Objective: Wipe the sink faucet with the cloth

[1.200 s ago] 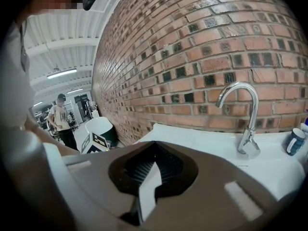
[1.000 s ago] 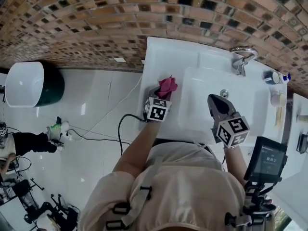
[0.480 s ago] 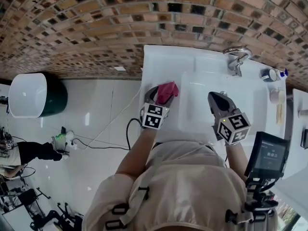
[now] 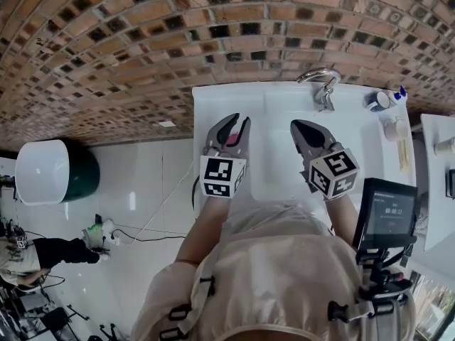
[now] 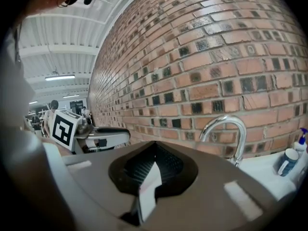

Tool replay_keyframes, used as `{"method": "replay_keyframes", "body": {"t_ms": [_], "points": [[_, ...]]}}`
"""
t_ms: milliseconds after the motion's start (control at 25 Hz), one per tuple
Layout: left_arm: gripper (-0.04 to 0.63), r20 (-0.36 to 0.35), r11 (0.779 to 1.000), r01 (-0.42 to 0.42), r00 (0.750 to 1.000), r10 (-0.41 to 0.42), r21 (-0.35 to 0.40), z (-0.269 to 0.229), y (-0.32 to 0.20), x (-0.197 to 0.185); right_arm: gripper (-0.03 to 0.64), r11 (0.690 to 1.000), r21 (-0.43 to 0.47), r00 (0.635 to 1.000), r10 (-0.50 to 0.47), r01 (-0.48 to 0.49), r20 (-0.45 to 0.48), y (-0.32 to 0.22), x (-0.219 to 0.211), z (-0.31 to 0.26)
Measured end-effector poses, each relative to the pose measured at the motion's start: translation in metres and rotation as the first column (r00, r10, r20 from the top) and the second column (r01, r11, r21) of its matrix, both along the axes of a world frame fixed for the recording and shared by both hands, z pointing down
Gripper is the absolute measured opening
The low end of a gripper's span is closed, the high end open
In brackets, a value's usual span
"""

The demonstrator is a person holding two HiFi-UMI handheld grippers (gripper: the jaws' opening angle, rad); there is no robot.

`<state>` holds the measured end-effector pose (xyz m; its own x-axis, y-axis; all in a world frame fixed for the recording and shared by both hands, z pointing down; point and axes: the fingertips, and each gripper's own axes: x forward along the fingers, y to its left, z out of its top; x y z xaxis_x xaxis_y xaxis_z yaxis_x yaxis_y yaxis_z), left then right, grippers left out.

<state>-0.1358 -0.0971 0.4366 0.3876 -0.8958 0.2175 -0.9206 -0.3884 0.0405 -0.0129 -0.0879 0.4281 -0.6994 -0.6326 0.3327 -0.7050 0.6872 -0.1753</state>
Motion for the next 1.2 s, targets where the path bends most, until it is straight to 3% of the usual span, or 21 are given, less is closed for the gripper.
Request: {"method": "replay_keyframes", "body": {"t_ms": [200, 520, 840, 1200], "points": [[0.003, -0.046, 0.998, -0.06, 0.997, 0.061, 0.027, -0.029, -0.006, 0.029, -0.014, 0.993, 0.12, 0.999, -0.017, 0.011, 0.05, -0.001, 0.01, -0.038], [0.003, -0.042, 0.993, -0.12, 0.992, 0.121, 0.018, -0.036, -0.005, 0.054, -0.014, 0.98, 0.196, 0.998, -0.027, 0.014, 0.061, -0.001, 0.015, -0.055], [0.003, -0.065, 0.993, -0.116, 0.991, 0.116, 0.002, -0.033, 0.001, 0.054, -0.014, 0.963, 0.261, 0.995, -0.086, 0.071, 0.047, 0.014, 0.004, -0.067], [0.003, -0.086, 0.991, -0.132, 0.987, 0.133, 0.017, -0.039, -0.001, 0.061, -0.014, 0.951, 0.304, 0.995, -0.085, 0.063, 0.06, 0.016, 0.008, -0.076]]}}
